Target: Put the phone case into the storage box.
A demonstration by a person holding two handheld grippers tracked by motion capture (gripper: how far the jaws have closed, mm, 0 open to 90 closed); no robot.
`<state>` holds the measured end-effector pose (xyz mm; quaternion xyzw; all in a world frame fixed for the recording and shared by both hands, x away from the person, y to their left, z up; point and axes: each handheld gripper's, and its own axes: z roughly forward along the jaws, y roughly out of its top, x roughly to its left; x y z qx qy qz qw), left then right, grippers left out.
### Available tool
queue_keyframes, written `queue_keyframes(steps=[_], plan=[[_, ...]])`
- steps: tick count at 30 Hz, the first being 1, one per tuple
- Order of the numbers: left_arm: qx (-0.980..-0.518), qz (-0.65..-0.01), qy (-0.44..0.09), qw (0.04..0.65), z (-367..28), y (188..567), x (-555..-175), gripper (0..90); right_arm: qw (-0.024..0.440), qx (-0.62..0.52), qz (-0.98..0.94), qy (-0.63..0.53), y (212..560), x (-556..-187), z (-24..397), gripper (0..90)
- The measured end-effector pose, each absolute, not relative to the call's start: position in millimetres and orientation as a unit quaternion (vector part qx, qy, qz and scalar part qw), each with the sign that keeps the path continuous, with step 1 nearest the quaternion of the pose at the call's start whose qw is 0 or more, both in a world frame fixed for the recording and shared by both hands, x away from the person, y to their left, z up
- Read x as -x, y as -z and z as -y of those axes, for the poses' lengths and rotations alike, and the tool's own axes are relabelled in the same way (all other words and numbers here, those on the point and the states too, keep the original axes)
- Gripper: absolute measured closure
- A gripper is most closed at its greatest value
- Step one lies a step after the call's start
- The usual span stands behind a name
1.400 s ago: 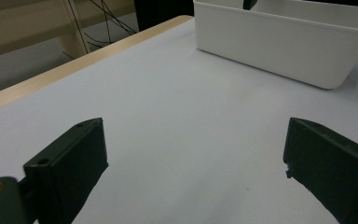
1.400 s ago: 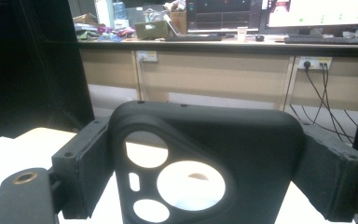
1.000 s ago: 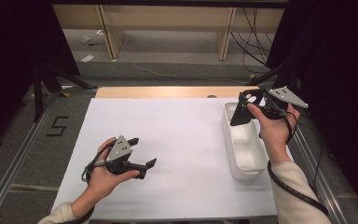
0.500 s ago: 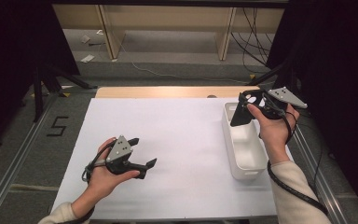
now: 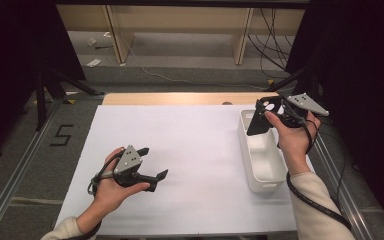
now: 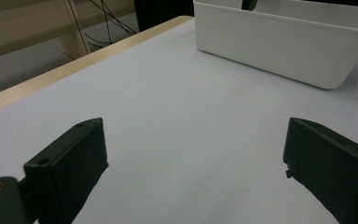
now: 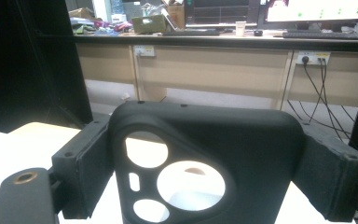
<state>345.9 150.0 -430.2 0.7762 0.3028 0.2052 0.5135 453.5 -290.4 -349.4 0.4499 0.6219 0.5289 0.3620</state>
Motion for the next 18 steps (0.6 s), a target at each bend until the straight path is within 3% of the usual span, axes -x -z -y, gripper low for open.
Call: queue_keyframes(steps=[18], plan=[[-0.776,-0.303,-0.208,0.513,-149.6,429.7,-346.4,5.7,0.361,-0.45,-0.623,-0.529,348.5,-460.9,289.2,15.5]])
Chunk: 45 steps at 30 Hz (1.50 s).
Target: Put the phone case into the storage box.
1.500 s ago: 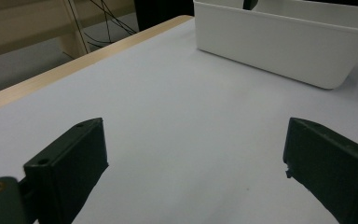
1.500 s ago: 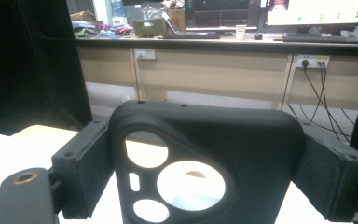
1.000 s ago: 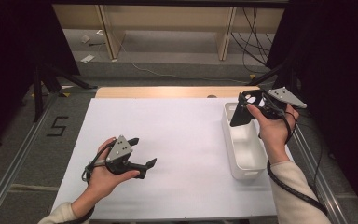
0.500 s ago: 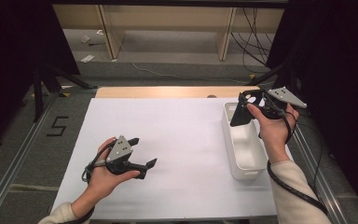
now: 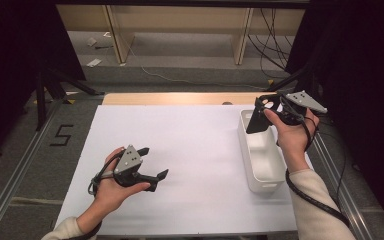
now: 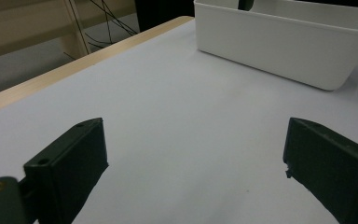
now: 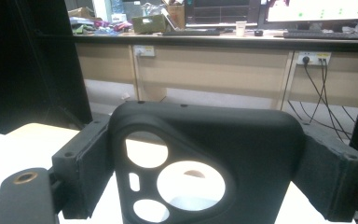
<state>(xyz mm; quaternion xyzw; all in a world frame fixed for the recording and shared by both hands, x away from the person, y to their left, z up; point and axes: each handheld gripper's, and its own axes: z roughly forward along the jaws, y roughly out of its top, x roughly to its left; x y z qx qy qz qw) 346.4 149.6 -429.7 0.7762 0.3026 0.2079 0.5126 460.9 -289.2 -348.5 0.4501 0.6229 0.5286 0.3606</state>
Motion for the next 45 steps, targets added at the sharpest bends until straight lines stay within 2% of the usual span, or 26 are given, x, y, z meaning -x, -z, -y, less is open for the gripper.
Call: queue_keyframes(steps=[45], plan=[[-0.776,-0.303,-0.209,0.512,-150,429,-347,5.7,0.361,-0.448,-0.639,-0.511,352,-473,287,15.6]])
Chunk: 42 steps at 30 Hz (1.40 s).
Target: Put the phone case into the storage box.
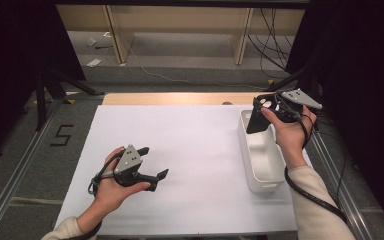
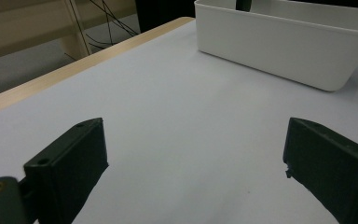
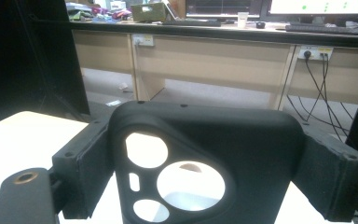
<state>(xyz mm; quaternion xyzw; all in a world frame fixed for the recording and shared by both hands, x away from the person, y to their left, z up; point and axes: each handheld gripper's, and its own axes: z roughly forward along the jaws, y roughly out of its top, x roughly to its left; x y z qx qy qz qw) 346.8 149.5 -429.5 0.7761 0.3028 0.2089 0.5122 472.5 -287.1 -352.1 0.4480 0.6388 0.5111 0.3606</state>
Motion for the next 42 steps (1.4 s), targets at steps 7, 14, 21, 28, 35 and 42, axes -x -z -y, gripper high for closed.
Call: queue_keyframes(steps=[7,14,21,28,35,42], plan=[[-0.776,-0.302,-0.21,0.512,-150,429,-347,5.7,0.36,-0.448,-0.64,-0.511,352,-474,287,15.6],[-0.776,-0.303,-0.21,0.512,-150,429,-347,5.7,0.357,-0.446,-0.643,-0.51,352,-476,285,15.6],[-0.776,-0.304,-0.209,0.512,-150,429,-347,5.7,0.358,-0.446,-0.643,-0.51,352,-477,285,15.7],[-0.775,-0.304,-0.209,0.513,-149,429,-347,5.7,0.358,-0.446,-0.644,-0.508,353,-478,285,15.6],[-0.776,-0.303,-0.21,0.512,-150,429,-347,5.8,0.358,-0.448,-0.644,-0.506,354,-480,285,15.7],[-0.776,-0.303,-0.21,0.512,-150,430,-347,5.8,0.358,-0.447,-0.645,-0.505,355,-483,285,15.6]])
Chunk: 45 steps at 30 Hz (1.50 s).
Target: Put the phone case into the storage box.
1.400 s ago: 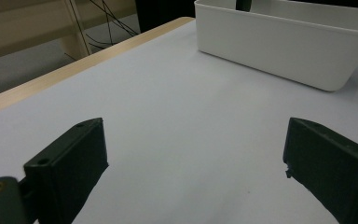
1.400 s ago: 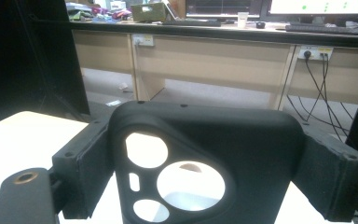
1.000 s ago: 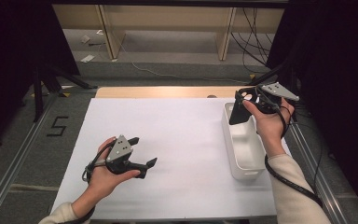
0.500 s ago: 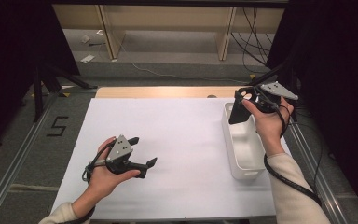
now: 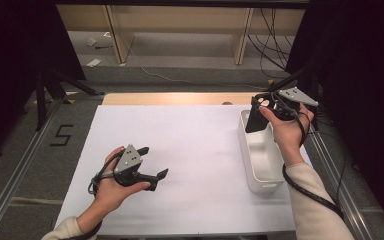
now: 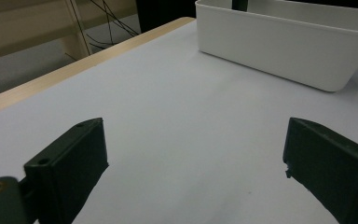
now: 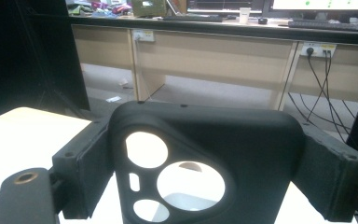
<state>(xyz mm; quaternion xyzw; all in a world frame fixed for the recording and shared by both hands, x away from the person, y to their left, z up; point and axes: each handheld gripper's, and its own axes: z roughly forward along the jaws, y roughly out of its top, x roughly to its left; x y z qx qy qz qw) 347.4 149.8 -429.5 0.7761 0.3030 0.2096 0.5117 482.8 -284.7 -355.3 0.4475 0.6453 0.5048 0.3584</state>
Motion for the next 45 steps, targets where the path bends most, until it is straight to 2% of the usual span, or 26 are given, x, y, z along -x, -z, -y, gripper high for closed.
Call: queue_keyframes(steps=[45], plan=[[-0.775,-0.304,-0.209,0.513,-149.2,429.3,-347.2,6.0,0.36,-0.443,-0.655,-0.495,358.6,-492.7,280.7,15.6]])
